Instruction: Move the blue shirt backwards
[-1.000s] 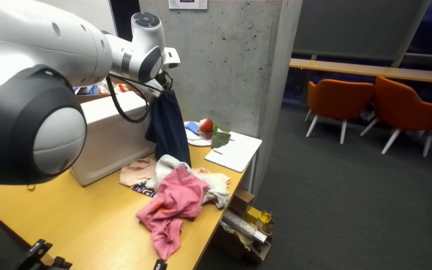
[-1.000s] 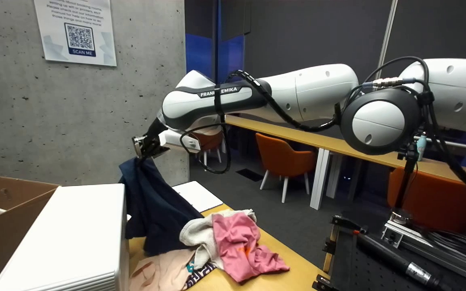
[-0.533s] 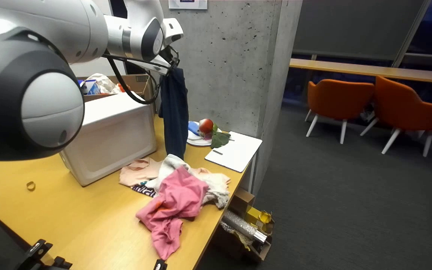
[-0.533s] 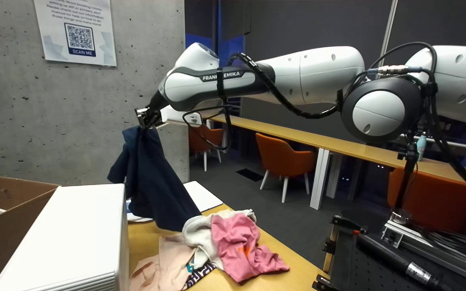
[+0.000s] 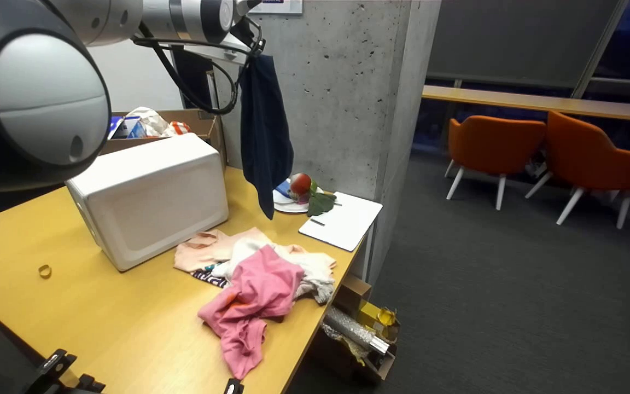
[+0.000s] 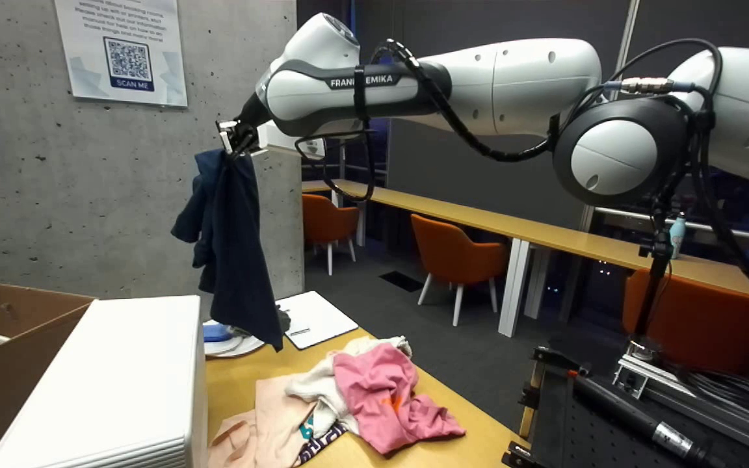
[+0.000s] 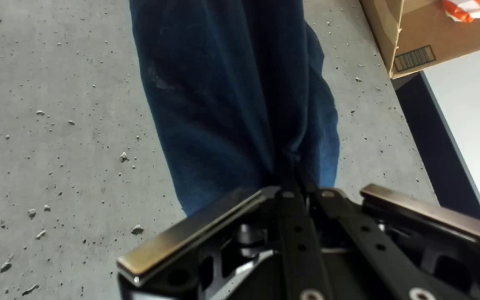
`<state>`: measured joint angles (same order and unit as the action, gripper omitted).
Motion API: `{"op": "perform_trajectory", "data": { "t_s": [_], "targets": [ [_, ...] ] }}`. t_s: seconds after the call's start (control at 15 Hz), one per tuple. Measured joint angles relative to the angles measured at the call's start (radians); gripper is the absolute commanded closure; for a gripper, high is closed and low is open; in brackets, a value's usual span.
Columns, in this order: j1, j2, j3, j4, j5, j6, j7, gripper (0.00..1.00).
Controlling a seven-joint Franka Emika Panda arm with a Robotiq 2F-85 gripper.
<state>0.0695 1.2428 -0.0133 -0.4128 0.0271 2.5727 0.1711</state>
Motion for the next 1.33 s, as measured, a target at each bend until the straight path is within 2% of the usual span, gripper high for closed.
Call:
{"op": "perform_trajectory", "data": {
  "t_s": [0.53, 1.07, 1.2, 1.33],
  "targets": [
    [0.001, -0.019, 0.0, -0.019, 0.0, -0.018, 0.004, 0.99],
    [0.001, 0.006, 0.001, -0.045, 0.001, -0.159, 0.015, 0.99],
    [0.002, 0.021, 0.002, -0.046, 0.001, -0.182, 0.016, 0.71],
    [0.002, 0.034, 0.002, -0.045, 0.001, -0.201, 0.019, 0.57]
  ]
}}
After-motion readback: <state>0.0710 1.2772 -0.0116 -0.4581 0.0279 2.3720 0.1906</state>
